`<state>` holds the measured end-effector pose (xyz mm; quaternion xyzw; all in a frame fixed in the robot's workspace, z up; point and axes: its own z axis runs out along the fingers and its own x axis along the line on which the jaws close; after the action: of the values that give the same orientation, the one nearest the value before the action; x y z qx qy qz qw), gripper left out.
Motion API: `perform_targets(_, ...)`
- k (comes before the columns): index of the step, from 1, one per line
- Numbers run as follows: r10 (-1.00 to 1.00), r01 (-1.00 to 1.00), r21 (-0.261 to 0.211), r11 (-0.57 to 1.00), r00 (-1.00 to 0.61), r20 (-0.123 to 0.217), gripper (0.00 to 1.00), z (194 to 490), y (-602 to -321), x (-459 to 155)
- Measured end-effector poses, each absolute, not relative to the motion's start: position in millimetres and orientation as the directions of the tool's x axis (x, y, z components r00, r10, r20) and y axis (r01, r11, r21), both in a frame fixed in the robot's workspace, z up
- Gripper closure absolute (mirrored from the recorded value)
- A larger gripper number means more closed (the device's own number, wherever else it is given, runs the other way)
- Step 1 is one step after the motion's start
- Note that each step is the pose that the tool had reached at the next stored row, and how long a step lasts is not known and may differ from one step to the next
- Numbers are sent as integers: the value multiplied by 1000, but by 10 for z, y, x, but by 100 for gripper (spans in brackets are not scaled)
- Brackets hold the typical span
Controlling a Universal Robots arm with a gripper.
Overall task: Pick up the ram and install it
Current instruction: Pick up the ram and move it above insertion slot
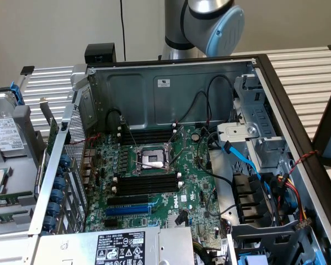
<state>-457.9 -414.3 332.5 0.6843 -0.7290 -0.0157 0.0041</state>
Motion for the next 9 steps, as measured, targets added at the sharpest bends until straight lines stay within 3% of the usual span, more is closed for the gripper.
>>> perform_targets(9,-999,-998,29,50,-50,-16,74,3162,-4181,-4556)
